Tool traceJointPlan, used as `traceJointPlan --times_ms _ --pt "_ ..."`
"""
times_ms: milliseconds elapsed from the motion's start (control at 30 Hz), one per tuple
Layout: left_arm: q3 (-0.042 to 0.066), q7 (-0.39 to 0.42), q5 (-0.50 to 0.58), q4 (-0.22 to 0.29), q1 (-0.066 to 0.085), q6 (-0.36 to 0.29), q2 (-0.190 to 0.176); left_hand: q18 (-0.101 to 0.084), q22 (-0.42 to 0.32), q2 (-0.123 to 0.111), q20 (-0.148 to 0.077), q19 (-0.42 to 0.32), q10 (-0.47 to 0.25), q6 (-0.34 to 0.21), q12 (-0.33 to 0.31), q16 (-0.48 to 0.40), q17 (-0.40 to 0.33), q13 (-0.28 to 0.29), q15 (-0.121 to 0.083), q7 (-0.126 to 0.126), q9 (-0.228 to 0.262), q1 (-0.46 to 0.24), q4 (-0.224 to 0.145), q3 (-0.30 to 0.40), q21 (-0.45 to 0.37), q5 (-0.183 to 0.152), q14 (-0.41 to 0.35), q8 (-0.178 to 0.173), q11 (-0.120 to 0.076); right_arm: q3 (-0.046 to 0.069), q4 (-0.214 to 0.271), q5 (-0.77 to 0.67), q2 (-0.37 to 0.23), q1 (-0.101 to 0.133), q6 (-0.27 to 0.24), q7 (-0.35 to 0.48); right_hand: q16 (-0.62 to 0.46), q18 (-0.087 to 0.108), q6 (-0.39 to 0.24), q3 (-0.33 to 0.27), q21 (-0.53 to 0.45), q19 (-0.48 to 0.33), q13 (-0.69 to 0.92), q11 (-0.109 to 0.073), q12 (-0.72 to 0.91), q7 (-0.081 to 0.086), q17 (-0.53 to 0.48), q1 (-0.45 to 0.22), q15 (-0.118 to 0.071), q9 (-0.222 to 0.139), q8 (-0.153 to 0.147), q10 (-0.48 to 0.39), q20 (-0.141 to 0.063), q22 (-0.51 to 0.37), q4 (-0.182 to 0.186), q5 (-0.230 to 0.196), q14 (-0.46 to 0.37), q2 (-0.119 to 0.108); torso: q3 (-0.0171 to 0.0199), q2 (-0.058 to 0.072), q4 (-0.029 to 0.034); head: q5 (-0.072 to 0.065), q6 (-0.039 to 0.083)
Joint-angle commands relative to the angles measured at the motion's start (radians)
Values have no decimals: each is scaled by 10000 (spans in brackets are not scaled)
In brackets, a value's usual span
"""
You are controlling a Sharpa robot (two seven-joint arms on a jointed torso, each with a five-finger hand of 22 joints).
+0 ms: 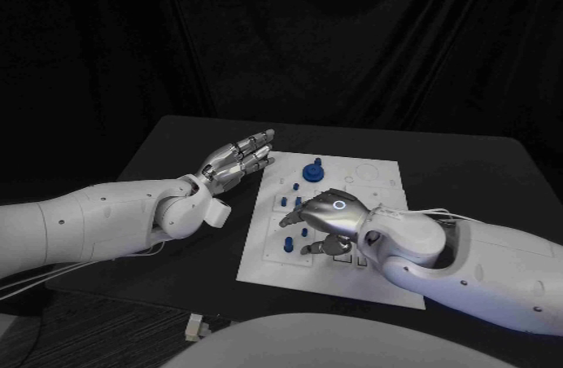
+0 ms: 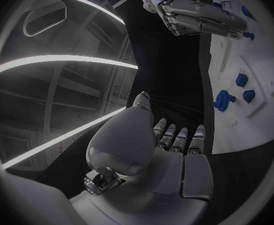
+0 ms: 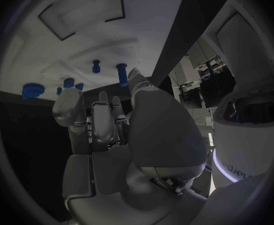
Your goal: Assemble the parts on the task board
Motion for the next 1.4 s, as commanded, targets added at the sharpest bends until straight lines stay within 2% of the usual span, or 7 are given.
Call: traceJointPlan --times_ms 33,233,367,700,1067,1133,1400 --pt "10 818 55 46 -13 -7 -19 83 -7 -29 40 -2 -19 -4 47 3 2 14 11 56 5 73 -57 -14 20 30 13 32 52 27 466 652 -552 416 -2349 1099 599 -68 532 66 792 374 102 -164 375 40 854 -50 -110 76 311 470 -84 1505 -1 -41 428 174 1 -3 3 44 -1" --pt "10 1320 55 107 -14 -683 -61 -370 -306 71 -1931 -124 41 252 346 -190 -53 46 -1318 117 26 -1423 205 -624 -61 -1270 -22 113 -215 26 1253 2195 -1978 1429 -3370 1503 729 -107 627 14 1016 517 210 -178 866 104 1018 -812 -159 -7 384 1014 -172 1537 29 -69 515 402 0 -6 8 -22 -1" --pt "10 1702 55 188 -14 -1243 -119 -620 -368 50 -2591 -140 56 258 410 -190 -53 51 -1723 28 21 -2013 157 -794 -75 -2115 -22 101 -699 26 1577 4157 -2842 1782 -3086 1123 287 -16 1748 214 438 311 566 -347 1852 672 322 -1069 -30 172 967 2500 -87 1375 -14 30 292 1029 3 -6 23 -176 -1" --pt "11 2279 -1723 396 -13 -3228 -411 -530 -493 -238 -2968 -172 224 725 619 -190 -53 78 -2149 -115 50 -2537 176 -640 -109 -2276 -22 -7 -1116 23 1635 6728 -3968 1978 -581 -2100 -2138 272 3442 102 -1384 -712 1413 -753 3234 372 -3054 -2441 -252 352 1503 4480 -201 979 13 654 -1249 1334 -19 -31 7 -375 -1" --pt "14 2136 -3005 439 -9 -3589 -518 -32 -493 -32 -2100 -172 229 1166 437 -190 -53 62 -1809 95 58 -1607 163 -226 -109 -972 -22 -35 -890 22 1283 6610 -3858 1984 1759 -4677 -560 96 3232 626 -457 -338 5393 -892 6609 358 -1032 -1269 -367 286 1090 5295 -322 1274 -370 1257 -316 1017 -1 4 7 -362 -1" --pt "14 2099 -3055 431 -9 -3512 -497 -26 -493 6 -2051 -172 223 1269 426 -190 -53 60 -1752 158 68 -1556 168 -214 -109 -930 -22 -22 -831 22 1171 6345 -3753 1977 2206 -4951 2102 -137 3566 129 1085 286 13305 -1083 12099 260 3366 -2653 -367 488 1247 8227 -436 1605 -85 588 1061 966 -2 0 6 -331 -1" --pt "14 2240 -3126 402 -10 -3820 -375 40 -460 -1 -1141 -162 419 1275 652 -190 -53 91 -1481 140 57 -1501 178 -357 -97 -970 -22 -39 -749 20 674 5790 -3224 1859 4021 -5546 2316 -669 5393 -625 4033 1322 13526 -1433 12217 -402 3796 -6035 -951 1817 2231 8310 -860 2283 20 789 1177 1643 -4 -7 11 -284 -1"
